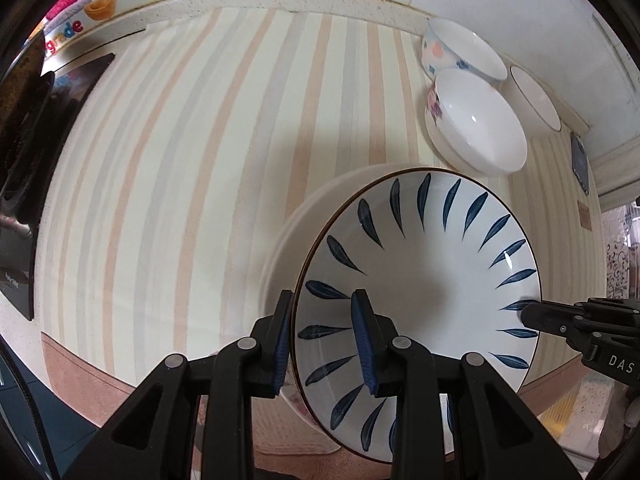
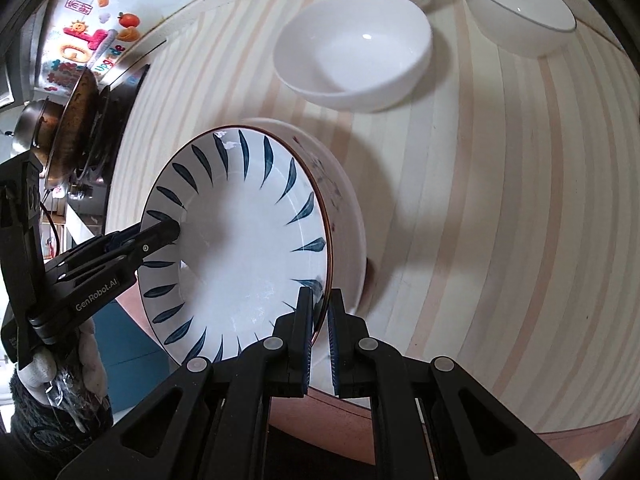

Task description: Organize plates and bowls

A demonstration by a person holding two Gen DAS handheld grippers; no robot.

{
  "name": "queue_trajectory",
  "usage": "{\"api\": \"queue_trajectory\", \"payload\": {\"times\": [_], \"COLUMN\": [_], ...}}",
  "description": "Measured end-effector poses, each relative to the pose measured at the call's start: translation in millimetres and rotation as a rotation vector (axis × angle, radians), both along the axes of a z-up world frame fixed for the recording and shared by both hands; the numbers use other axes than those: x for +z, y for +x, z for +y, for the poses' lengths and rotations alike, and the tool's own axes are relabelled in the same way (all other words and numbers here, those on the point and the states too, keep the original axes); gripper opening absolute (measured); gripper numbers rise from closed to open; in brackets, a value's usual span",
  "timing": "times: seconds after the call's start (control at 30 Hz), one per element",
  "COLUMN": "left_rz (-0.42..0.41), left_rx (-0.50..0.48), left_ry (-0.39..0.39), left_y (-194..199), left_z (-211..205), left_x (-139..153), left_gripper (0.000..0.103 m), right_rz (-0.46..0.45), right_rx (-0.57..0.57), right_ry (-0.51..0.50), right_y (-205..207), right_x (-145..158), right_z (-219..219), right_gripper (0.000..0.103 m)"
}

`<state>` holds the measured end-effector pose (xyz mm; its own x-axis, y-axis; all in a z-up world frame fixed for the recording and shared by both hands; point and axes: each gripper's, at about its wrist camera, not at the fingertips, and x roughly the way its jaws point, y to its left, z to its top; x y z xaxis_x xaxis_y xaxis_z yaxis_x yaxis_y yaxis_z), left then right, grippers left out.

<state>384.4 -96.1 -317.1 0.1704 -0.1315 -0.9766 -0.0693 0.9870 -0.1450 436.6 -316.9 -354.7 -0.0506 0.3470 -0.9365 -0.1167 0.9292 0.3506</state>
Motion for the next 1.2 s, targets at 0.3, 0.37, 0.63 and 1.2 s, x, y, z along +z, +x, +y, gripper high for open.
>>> {"api": "queue_trajectory", "payload": {"times": [0.3, 0.37, 0.63, 1.2], "left_rz": [0.016, 0.014, 0.011, 0.053], "left_rx": [-0.027, -0.033, -0.048, -0.03], "left_ry": [0.018, 0.019, 0.024, -0.057], "left_y": [8.0, 9.7, 9.0, 10.6], "left_z": [-4.0, -5.0, -10.8, 8.4], "left_x": [-14.3, -14.3, -13.1, -16.5], "left_gripper": [0.027, 0.027, 0.027, 0.027], "right_rz": [0.009, 0.006, -0.002, 0.045], "right_rx": [-0.038, -0.051, -0.078, -0.173], "right_ry": [0.0, 0.002, -0.004, 0.04], "right_y": [4.3, 4.2, 2.9, 3.1], "right_x": [-16.0, -16.4, -17.8, -19.1], "right_z": [4.8, 2.2, 1.7, -8.8], "right_gripper": [0.008, 0.008, 0.008, 0.011]}}
